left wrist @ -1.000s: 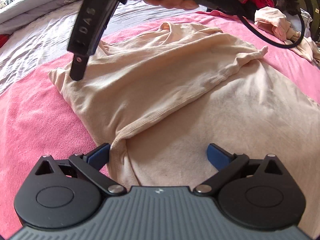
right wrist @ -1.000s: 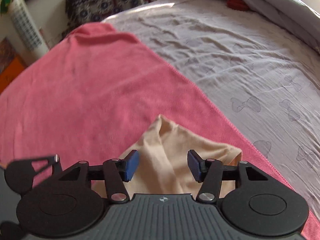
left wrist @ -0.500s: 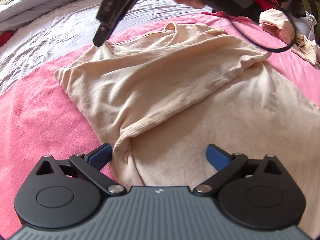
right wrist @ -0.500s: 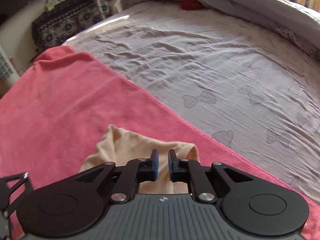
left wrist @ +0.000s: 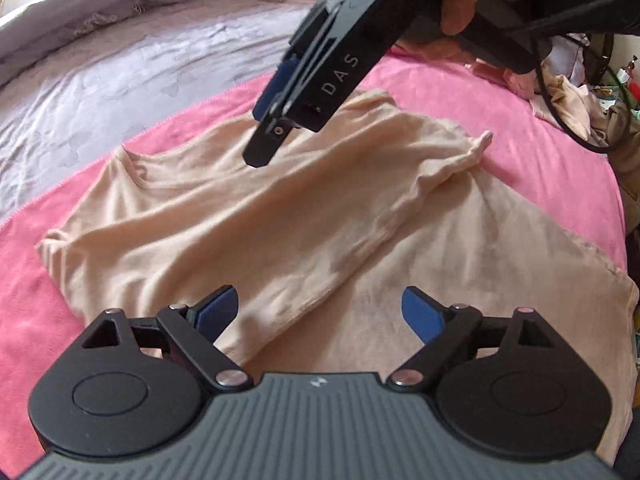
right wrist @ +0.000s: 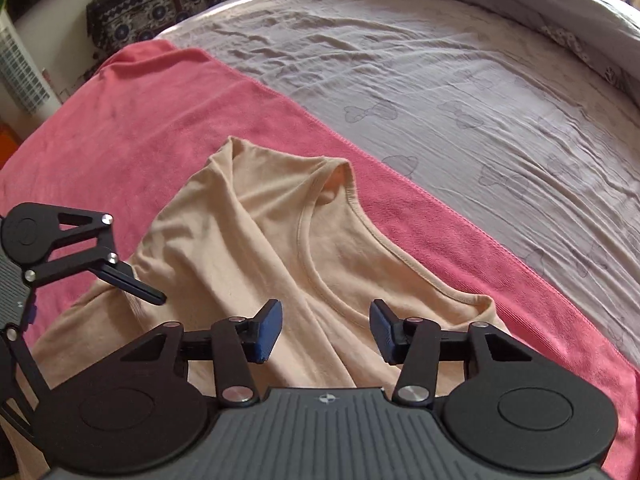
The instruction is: Fold clothes
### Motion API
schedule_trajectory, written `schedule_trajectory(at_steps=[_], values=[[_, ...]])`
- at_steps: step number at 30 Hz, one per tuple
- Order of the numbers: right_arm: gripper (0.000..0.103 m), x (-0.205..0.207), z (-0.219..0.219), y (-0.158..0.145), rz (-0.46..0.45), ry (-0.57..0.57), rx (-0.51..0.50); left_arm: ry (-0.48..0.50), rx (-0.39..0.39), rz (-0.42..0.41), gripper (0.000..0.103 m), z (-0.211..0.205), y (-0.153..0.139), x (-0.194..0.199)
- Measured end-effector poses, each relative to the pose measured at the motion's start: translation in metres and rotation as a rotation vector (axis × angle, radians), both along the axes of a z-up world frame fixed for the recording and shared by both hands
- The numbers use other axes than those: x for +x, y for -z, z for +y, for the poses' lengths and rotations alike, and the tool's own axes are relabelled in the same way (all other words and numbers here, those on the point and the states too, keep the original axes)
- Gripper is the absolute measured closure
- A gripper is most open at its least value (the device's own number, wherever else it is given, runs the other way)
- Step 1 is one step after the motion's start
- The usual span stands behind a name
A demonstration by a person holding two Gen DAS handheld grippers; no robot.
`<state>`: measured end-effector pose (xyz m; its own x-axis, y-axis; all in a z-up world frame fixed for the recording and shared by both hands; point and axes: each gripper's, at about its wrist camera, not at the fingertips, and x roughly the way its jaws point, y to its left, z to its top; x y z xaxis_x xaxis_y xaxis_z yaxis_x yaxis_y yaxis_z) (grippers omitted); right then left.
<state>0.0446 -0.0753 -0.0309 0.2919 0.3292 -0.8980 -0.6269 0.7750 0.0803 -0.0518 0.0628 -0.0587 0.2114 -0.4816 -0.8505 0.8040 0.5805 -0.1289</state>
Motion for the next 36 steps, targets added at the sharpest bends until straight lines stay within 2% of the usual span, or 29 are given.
schedule_trajectory(at_steps=[2,3,4,5,6,9,12,14,17,19,23,26,30,32,35,36], values=[[0.055,-0.003,0.014,0.011,-0.005,-0.049,0.0,-0.008,0.017,-0.012,0.011,-0.003,0.009,-0.005],[0.059,-0.004,0.02,0.016,-0.005,-0.062,0.009,-0.004,0.021,-0.025,0.009,-0.004,0.01,-0.008],[0.065,-0.005,0.027,0.022,-0.012,-0.069,0.01,-0.001,0.027,-0.036,0.009,-0.005,0.011,-0.01],[0.084,-0.007,0.032,0.026,-0.019,-0.078,0.006,0.003,0.033,-0.043,0.008,-0.007,0.012,-0.012],[0.093,-0.01,0.036,0.029,-0.037,-0.084,0.002,0.005,0.034,-0.046,0.008,-0.007,0.013,-0.013],[0.097,-0.017,0.039,0.031,-0.101,-0.079,-0.007,0.003,0.03,-0.048,0.007,-0.007,0.014,-0.014],[0.098,-0.011,0.03,0.032,-0.121,-0.031,-0.004,0.002,0.027,-0.056,0.007,-0.006,0.014,-0.016],[0.101,0.0,0.023,0.037,-0.146,0.031,-0.042,0.003,0.026,-0.06,0.006,-0.005,0.015,-0.018],[0.101,0.025,-0.002,0.044,-0.105,0.171,-0.024,0.004,0.025,-0.057,0.006,-0.004,0.015,-0.019],[0.099,0.032,-0.02,0.038,-0.073,0.225,0.044,0.007,0.028,-0.054,0.006,-0.004,0.015,-0.018],[0.091,0.019,-0.045,0.018,0.003,0.186,0.14,0.018,0.035,-0.049,0.006,-0.005,0.015,-0.018],[0.079,0.004,-0.04,0.014,0.039,0.098,0.107,0.024,0.037,-0.048,0.006,-0.005,0.015,-0.018],[0.078,-0.008,-0.019,0.021,0.074,0.027,0.078,0.022,0.036,-0.047,0.006,-0.007,0.016,-0.017],[0.078,-0.011,-0.011,0.024,0.076,0.02,0.074,0.054,0.037,-0.047,0.006,-0.003,0.013,-0.012],[0.098,-0.016,0.0,0.027,0.007,0.018,-0.004,0.053,0.036,-0.053,0.006,-0.005,0.017,-0.015],[0.099,-0.018,0.001,0.027,-0.021,0.017,-0.03,0.053,0.036,-0.055,0.006,-0.003,0.017,-0.018]])
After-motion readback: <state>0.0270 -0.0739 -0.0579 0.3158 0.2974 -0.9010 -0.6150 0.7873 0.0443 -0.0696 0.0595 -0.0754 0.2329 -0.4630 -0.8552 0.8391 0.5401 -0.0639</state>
